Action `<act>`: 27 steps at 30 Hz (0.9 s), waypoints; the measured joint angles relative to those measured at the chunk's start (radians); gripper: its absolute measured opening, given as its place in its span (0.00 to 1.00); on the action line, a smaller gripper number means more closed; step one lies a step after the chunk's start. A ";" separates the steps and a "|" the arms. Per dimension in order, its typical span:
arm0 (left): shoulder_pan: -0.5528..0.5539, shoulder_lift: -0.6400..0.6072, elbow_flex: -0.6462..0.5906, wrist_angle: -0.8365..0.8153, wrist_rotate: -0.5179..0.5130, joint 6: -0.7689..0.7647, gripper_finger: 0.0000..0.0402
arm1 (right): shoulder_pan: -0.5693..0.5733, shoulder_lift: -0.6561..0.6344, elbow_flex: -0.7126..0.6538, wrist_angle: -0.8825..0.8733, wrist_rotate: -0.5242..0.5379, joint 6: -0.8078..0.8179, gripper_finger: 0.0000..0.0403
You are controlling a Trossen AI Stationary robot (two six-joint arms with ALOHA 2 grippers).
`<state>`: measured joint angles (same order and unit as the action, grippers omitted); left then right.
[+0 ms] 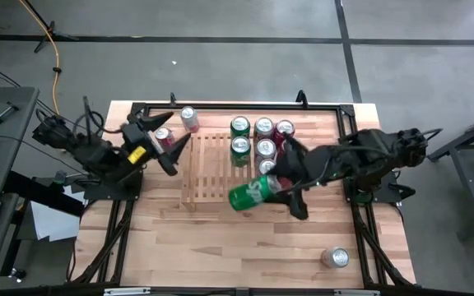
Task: Place canned beverage on shelf
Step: Put the green soda can on the shelf
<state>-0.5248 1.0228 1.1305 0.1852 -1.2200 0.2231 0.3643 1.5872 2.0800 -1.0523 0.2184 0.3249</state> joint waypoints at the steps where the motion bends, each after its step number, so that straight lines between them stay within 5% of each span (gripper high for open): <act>1: 0.000 -0.012 0.000 0.000 0.009 -0.016 0.93 | 0.005 0.005 0.000 -0.022 -0.033 0.031 0.70; 15: 0.000 -0.197 0.000 -0.251 0.229 -0.100 0.93 | 0.038 0.203 0.000 0.025 0.016 0.271 0.70; 27: 0.035 -0.248 -0.001 -0.674 0.854 -0.705 0.93 | 0.022 0.244 0.000 0.050 0.045 0.288 0.70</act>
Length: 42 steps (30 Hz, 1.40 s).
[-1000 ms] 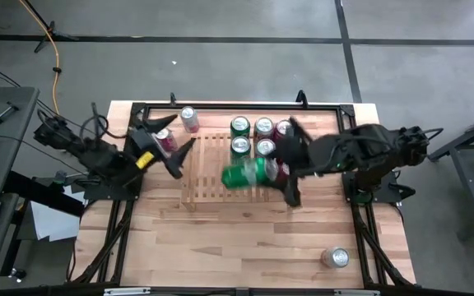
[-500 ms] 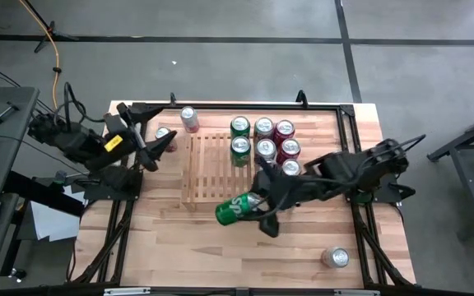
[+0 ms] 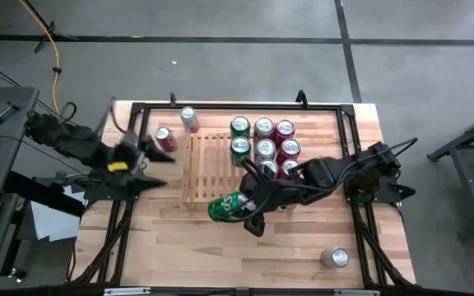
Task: Place canned beverage on shelf
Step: Put the green soda can on the shelf
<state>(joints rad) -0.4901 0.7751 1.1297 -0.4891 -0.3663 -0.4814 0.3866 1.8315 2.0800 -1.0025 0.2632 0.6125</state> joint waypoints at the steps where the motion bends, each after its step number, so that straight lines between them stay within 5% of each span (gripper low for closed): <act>1: 0.001 0.015 0.000 -0.009 0.025 -0.031 0.93 | 0.000 -0.002 0.000 0.004 0.002 -0.010 0.70; 9: -0.001 0.229 -0.001 -0.016 0.047 -0.091 0.93 | 0.000 -0.003 0.000 0.035 0.009 -0.094 0.70; 17: -0.012 0.453 0.032 -0.040 -0.041 -0.202 0.93 | -0.001 -0.003 0.000 -0.009 0.044 -0.097 0.70; 21: -0.056 0.511 0.133 -0.112 -0.164 -0.181 0.93 | -0.001 -0.004 0.000 -0.037 0.046 -0.097 0.70; 27: -0.145 0.596 0.282 -0.265 -0.531 -0.091 0.93 | -0.022 -0.004 0.000 -0.038 0.046 -0.098 0.70; 31: -0.188 0.676 0.298 -0.268 -0.682 -0.016 0.93 | -0.042 -0.004 0.000 -0.030 0.049 -0.097 0.70; 42: -0.130 0.738 0.300 -0.240 -0.684 0.052 0.93 | -0.089 -0.004 0.000 -0.022 0.024 -0.094 0.70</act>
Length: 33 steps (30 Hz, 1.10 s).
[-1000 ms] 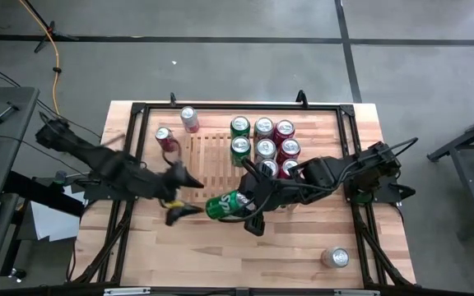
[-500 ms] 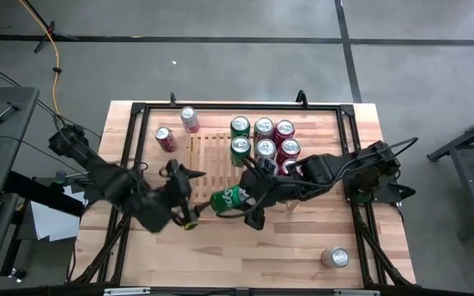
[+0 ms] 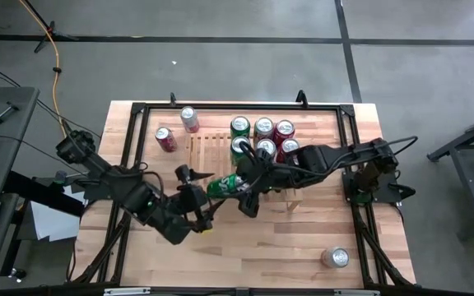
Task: Place canned beverage on shelf
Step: Put the green soda can on the shelf
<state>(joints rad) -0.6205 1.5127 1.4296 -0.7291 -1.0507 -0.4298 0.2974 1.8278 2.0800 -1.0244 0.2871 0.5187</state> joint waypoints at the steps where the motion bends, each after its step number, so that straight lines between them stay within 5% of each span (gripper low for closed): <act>1: 0.009 0.000 0.000 0.001 0.014 -0.003 0.93 | -0.003 0.000 0.000 0.007 -0.003 0.000 0.70; 15: 0.066 0.021 0.002 -0.008 0.123 -0.004 0.92 | -0.005 -0.001 0.000 0.079 -0.003 -0.003 0.70; 22: 0.064 0.019 0.002 -0.008 0.126 0.000 0.71 | -0.005 -0.001 0.000 0.062 0.011 -0.001 0.70; 28: 0.064 0.019 0.002 -0.022 0.128 -0.003 0.71 | -0.005 -0.001 0.000 0.058 0.012 -0.004 0.70; 33: 0.063 0.006 -0.002 -0.170 0.111 -0.059 0.71 | -0.006 -0.021 0.000 0.047 0.029 0.000 0.88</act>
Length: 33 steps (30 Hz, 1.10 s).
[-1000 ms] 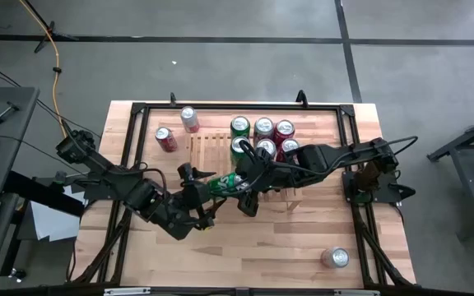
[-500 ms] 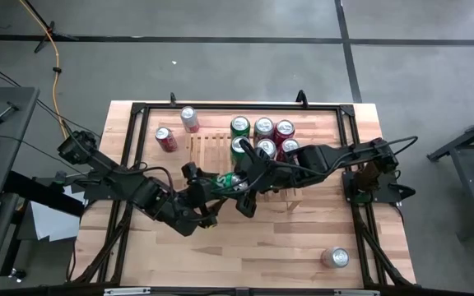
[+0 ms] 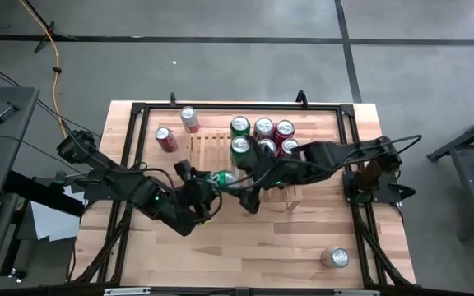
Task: Place canned beverage on shelf
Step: Put the green soda can on the shelf
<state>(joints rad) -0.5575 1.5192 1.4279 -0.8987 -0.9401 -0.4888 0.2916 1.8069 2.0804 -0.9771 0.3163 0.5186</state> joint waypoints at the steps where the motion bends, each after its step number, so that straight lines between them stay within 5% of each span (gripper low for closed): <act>1: -0.001 -0.002 -0.002 -0.024 -0.002 -0.023 0.71 | 0.000 -0.016 0.002 0.004 0.005 0.000 0.92; 8: -0.060 -0.026 -0.023 -0.168 -0.138 -0.365 0.71 | 0.009 -0.088 0.001 -0.029 0.130 0.001 0.95; 15: -0.140 -0.033 -0.191 0.054 -0.373 -0.707 0.71 | 0.020 -0.144 0.001 -0.035 0.247 0.001 0.95; 20: -0.104 -0.033 -0.285 0.446 -0.324 -0.465 0.71 | 0.020 -0.147 0.002 -0.024 0.250 0.001 0.95; 26: 0.007 -0.036 -0.342 0.910 0.156 0.118 0.71 | 0.021 -0.145 0.001 -0.023 0.233 0.005 0.95; 29: 0.054 -0.072 -0.356 0.930 0.261 0.183 0.71 | 0.035 -0.148 0.001 -0.024 0.234 0.005 0.95; 33: 0.097 -0.165 -0.417 0.962 0.262 0.199 0.71 | 0.062 -0.156 0.001 -0.026 0.236 0.018 0.95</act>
<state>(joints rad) -0.4606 1.3543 1.0105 0.0636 -0.6779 -0.2901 0.3538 1.6511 2.0811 -1.0033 0.5523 0.5362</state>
